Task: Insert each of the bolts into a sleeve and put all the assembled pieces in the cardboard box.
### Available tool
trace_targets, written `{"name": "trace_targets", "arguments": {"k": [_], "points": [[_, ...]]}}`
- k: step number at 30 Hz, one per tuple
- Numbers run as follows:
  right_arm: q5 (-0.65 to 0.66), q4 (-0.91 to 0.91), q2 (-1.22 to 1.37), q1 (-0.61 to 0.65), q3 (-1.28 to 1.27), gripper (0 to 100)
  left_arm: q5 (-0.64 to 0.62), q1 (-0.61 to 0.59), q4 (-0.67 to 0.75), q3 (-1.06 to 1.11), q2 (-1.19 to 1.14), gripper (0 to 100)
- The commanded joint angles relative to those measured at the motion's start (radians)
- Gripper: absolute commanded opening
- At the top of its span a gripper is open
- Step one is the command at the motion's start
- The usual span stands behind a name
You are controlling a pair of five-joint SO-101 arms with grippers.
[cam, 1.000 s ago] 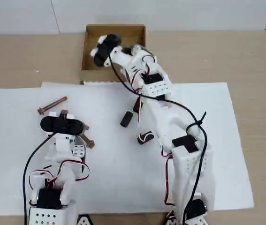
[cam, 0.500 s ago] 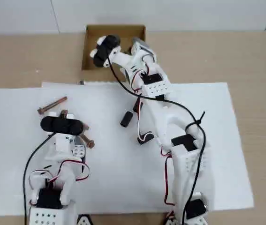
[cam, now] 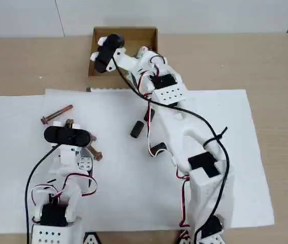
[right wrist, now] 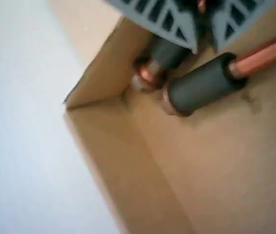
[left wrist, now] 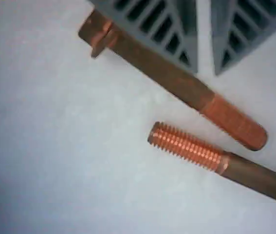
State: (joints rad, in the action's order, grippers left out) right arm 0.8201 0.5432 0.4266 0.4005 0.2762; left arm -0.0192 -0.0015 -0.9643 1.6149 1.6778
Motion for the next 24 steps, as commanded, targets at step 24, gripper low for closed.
{"name": "trace_targets", "arguments": {"k": [24], "points": [[-0.557,0.765,-0.479,-0.001,0.052,0.3,-0.006,-0.003,0.0,-0.005,0.009,1]]}}
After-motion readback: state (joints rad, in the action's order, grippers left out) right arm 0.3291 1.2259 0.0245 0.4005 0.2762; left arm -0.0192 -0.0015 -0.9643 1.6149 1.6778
